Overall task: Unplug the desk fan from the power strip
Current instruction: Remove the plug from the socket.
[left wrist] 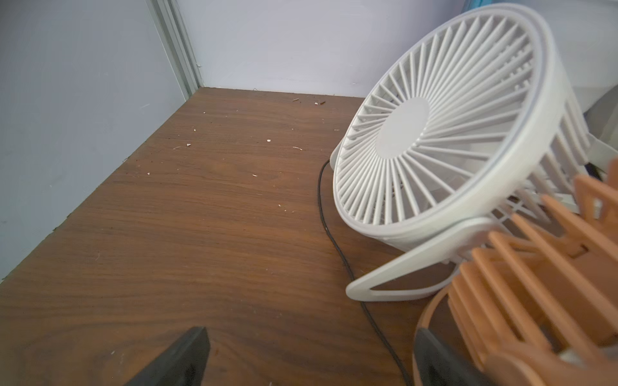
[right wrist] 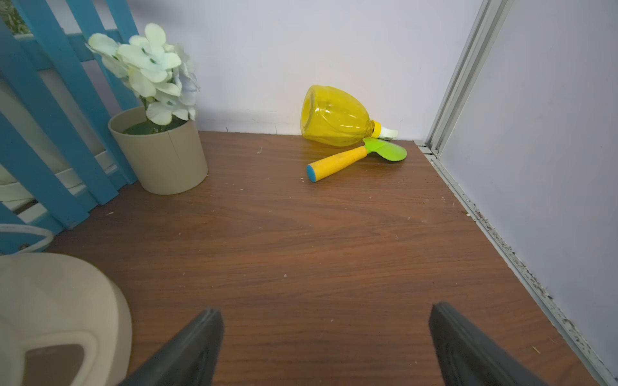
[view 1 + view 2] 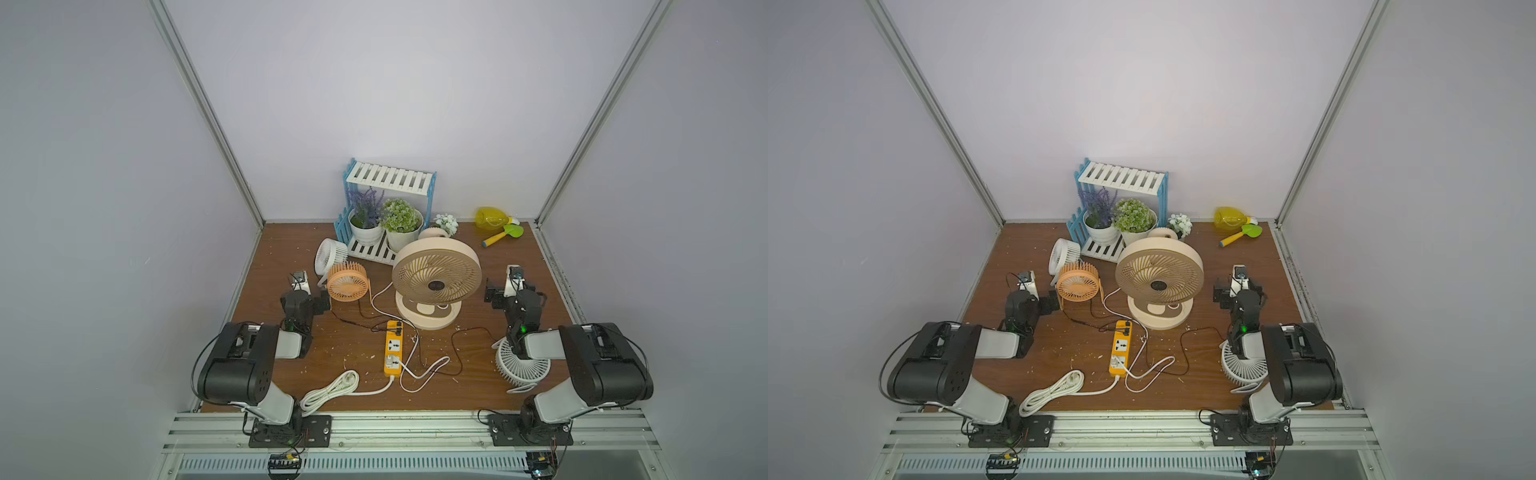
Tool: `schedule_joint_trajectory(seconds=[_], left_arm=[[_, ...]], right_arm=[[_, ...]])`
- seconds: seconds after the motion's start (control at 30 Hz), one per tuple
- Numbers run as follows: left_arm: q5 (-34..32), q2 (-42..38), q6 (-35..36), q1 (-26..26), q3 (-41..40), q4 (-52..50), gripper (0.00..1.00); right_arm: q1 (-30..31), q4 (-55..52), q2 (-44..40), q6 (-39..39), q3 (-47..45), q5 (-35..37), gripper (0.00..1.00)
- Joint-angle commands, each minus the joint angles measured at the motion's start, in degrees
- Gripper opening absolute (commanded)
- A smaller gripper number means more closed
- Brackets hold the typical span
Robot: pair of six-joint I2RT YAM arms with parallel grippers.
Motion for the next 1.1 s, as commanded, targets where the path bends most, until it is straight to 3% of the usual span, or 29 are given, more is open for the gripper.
schedule_joint_trajectory(seconds=[0.0, 0.77, 0.87, 1.07], left_arm=[[0.6, -0.4, 0.4, -0.1, 0.8, 0.5, 0.99], [1.0, -0.6, 0.0, 0.2, 1.2, -0.4, 0.99], [0.5, -2.8, 0.3, 0.2, 0.7, -0.5, 0.99], [-2.6, -14.2, 1.3, -1.4, -1.8, -4.8, 0.99]], right_arm=[[0.2, -0.1, 0.2, 0.1, 0.3, 0.4, 0.99], [0.4, -0.7, 0.1, -0.1, 0.7, 1.1, 0.99], [0.5, -1.2, -4.1, -1.2, -0.8, -1.4, 0.99], [0.5, -17.1, -24.4, -0.3, -2.1, -2.6, 0.99]])
